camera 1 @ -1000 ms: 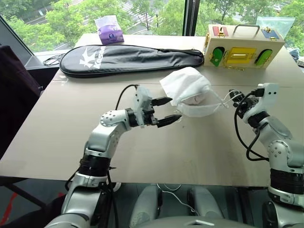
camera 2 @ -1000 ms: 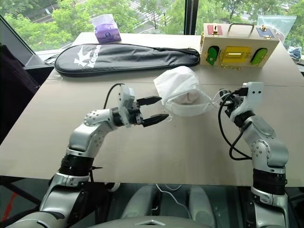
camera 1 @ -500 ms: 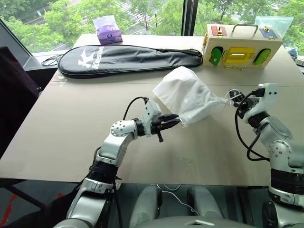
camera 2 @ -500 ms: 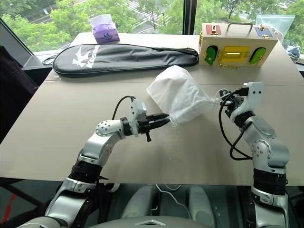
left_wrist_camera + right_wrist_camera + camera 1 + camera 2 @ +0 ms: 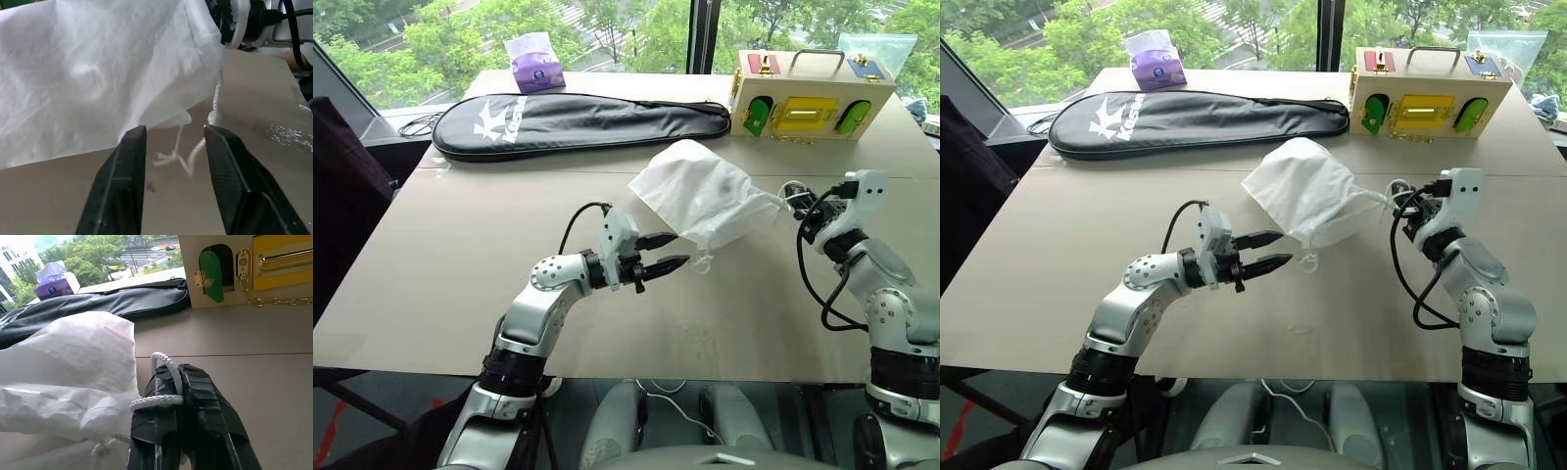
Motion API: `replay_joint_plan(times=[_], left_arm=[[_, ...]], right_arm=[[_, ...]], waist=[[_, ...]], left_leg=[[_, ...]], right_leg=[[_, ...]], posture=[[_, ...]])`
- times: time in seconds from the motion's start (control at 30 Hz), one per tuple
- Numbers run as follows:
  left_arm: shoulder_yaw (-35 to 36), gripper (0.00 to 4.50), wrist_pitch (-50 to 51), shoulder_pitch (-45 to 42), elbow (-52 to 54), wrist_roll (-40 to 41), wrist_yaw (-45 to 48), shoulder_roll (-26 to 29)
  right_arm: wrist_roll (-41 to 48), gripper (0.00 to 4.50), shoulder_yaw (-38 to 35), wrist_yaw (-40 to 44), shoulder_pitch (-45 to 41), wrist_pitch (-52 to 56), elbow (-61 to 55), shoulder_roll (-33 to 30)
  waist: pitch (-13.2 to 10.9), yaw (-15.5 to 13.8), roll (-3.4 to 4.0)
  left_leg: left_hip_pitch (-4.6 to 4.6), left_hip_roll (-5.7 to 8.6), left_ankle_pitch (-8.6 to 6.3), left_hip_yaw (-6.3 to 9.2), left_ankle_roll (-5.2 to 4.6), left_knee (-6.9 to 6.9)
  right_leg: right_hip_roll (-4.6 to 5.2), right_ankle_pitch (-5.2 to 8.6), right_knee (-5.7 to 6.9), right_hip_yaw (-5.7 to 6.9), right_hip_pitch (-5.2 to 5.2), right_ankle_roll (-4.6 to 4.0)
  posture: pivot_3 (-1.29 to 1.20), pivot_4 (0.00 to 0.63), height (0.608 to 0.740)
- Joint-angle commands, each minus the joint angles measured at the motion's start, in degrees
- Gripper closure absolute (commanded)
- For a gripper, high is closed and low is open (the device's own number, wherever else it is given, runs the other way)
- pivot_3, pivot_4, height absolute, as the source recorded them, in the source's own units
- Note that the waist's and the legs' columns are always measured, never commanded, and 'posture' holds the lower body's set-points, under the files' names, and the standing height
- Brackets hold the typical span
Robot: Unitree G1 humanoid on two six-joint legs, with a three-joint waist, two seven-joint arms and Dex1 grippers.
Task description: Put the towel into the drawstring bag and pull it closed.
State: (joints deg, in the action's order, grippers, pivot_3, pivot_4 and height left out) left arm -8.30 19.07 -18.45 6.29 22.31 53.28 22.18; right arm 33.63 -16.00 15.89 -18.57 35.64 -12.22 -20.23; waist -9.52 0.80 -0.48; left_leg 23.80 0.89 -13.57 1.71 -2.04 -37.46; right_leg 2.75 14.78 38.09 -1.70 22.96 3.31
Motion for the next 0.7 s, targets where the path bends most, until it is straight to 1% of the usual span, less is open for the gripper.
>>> replay_joint_plan(times=[0.03,0.07,0.4,0.57,0.7], left_arm=[[-0.34,0.34,0.05,0.16,2.15,-0.04,-0.36,0.08],[-0.65,0.06,0.09,0.04,1.75,-0.4,-0.6,-0.14],[-6.04,0.06,-0.2,-2.24,-1.21,-3.07,-0.07,-3.39],[-7.85,0.06,-3.11,-4.7,-6.49,-6.06,0.92,-4.09],[-8.55,0.06,-5.76,-6.31,-10.97,-7.0,2.04,-5.52]], right_arm=[[0.77,4.5,-0.65,0.05,-0.81,-0.32,-1.95,-0.08],[0.79,4.5,-0.68,0.06,-0.77,-0.31,-2.0,-0.11],[0.99,4.5,-1.26,-0.3,-0.32,-0.12,-2.91,-0.37],[0.92,4.5,-1.14,-0.64,-0.42,0.05,-3.45,-0.34],[0.96,4.5,-1.5,-0.71,-0.24,0.15,-3.72,-0.76]], waist=[[0.0,-0.01,0.0],[0.0,-0.04,0.0],[0.0,-0.05,0.0],[0.0,-0.01,0.0],[0.0,-0.04,0.0]], left_leg=[[0.0,0.0,0.0,-0.01,0.0,0.0],[0.01,0.01,0.0,-0.01,0.0,-0.01],[0.01,0.01,0.0,-0.01,0.0,-0.01],[-0.01,0.02,0.0,-0.02,0.0,0.0],[-0.01,0.01,0.0,-0.01,0.0,0.0]], right_leg=[[0.0,0.0,0.0,-0.01,0.0,0.0],[0.01,0.0,0.0,-0.01,0.0,0.0],[0.0,0.0,0.0,0.0,0.0,0.0],[-0.01,0.0,0.0,-0.01,0.0,0.0],[-0.03,0.0,0.01,0.0,0.0,0.0]], posture=[[0.0,0.15,0.74],[0.0,0.15,0.74],[0.0,0.15,0.74],[0.0,0.15,0.74],[0.0,0.15,0.74]])
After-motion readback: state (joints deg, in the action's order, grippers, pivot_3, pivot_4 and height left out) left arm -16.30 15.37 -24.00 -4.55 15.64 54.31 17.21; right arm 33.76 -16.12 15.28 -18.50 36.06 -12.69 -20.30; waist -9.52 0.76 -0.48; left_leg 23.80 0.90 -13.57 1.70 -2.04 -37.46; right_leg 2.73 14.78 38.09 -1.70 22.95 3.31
